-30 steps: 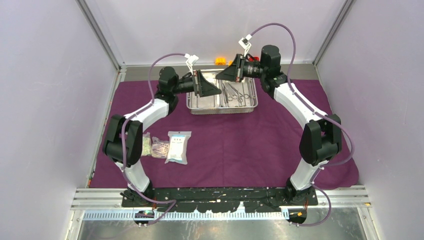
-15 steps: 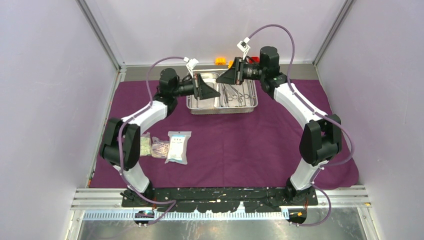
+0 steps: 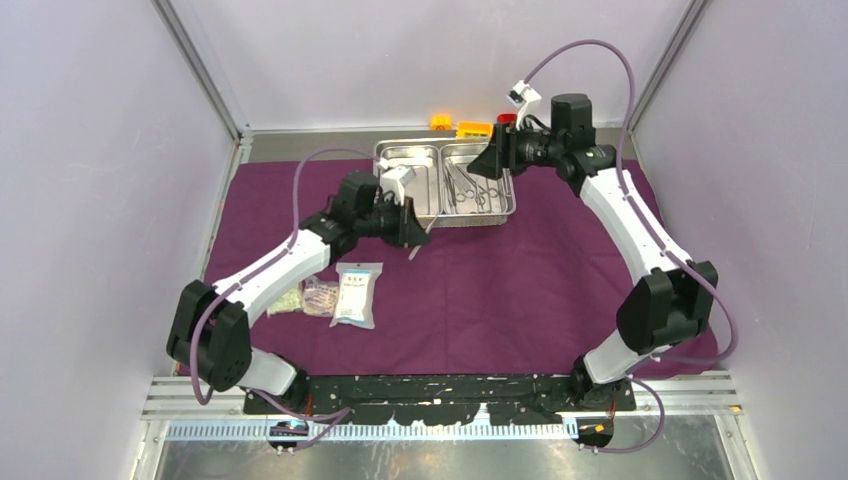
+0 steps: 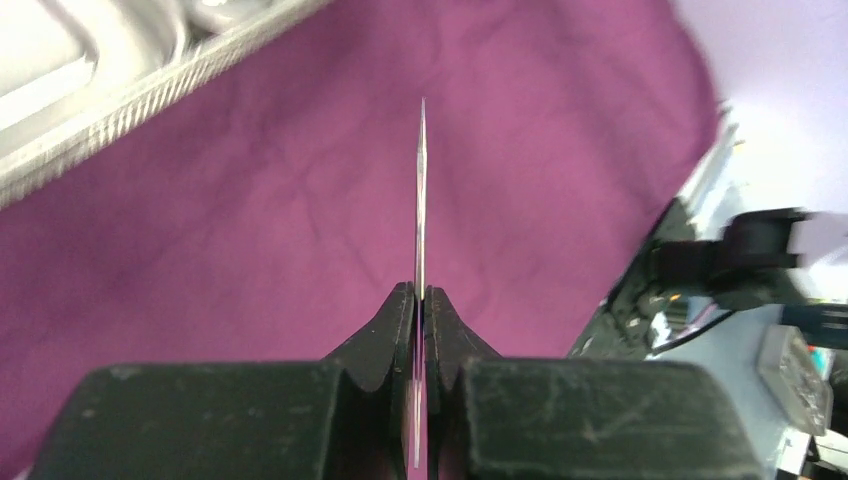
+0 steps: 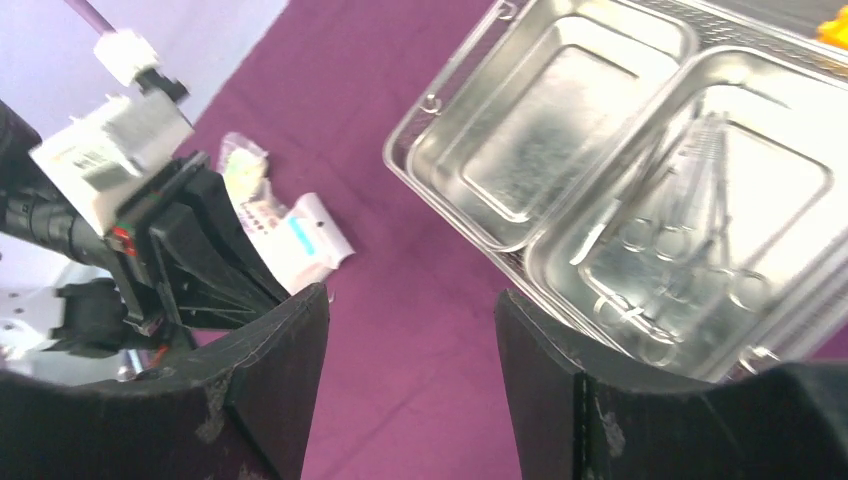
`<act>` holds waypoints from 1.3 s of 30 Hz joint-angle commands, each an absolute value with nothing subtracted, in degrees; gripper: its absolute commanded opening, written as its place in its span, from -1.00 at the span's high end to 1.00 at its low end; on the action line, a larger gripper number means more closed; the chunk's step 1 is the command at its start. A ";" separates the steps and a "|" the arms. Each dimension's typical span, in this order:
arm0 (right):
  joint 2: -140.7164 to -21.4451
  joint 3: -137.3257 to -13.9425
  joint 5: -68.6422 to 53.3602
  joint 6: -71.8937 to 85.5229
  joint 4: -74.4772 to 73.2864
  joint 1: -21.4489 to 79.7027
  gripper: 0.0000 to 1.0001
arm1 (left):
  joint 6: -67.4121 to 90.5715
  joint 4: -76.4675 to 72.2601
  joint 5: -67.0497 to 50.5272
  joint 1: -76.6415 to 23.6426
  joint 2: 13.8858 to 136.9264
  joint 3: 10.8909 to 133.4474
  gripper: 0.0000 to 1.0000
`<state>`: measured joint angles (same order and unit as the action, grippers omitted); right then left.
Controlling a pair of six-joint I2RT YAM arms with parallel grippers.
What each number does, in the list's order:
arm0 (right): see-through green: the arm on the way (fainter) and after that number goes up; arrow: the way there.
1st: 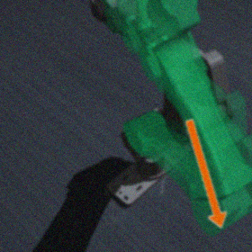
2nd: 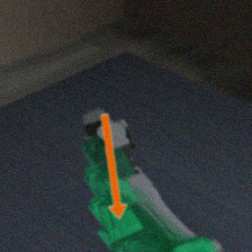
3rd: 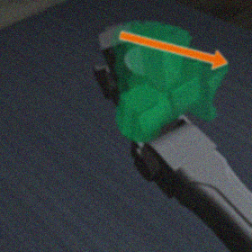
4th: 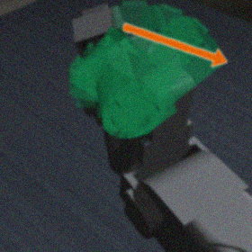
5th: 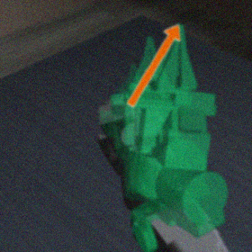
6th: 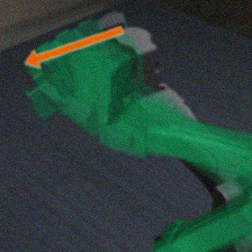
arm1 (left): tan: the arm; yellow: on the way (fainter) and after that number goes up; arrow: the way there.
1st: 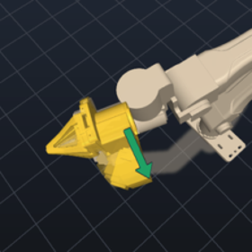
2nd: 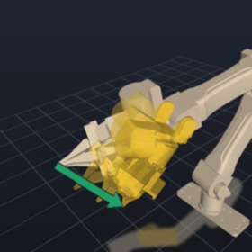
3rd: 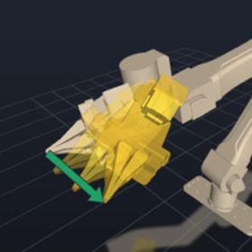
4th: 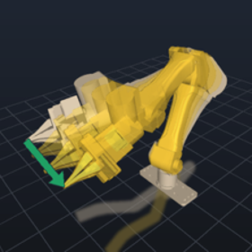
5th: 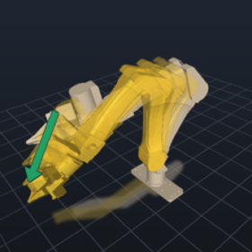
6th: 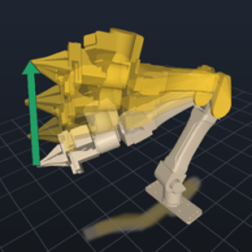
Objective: Open and lay out the surgical kit
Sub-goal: Place the medical item in the surgical kit.
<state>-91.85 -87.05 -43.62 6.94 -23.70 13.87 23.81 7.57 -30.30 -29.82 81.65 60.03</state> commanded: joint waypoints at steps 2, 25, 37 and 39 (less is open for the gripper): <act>-84.55 -82.57 -33.87 0.32 -26.37 12.89 -0.34 | 20.05 19.65 -16.19 -31.18 81.50 56.46 1.00; -62.53 -53.90 -20.49 -10.02 -27.77 7.75 -0.34 | 32.90 24.52 -5.15 -40.82 87.14 52.07 1.00; -60.74 -50.89 -23.69 -9.49 -24.92 2.60 -0.37 | 43.03 23.84 2.27 -42.40 88.26 52.09 1.00; -60.85 -50.55 -23.84 -9.57 -24.75 2.55 -0.37 | 44.44 23.98 3.14 -42.66 88.65 52.52 1.00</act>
<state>-61.01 -51.20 -22.61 -8.91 -27.68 2.85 40.34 24.69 -1.13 -41.95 87.99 50.87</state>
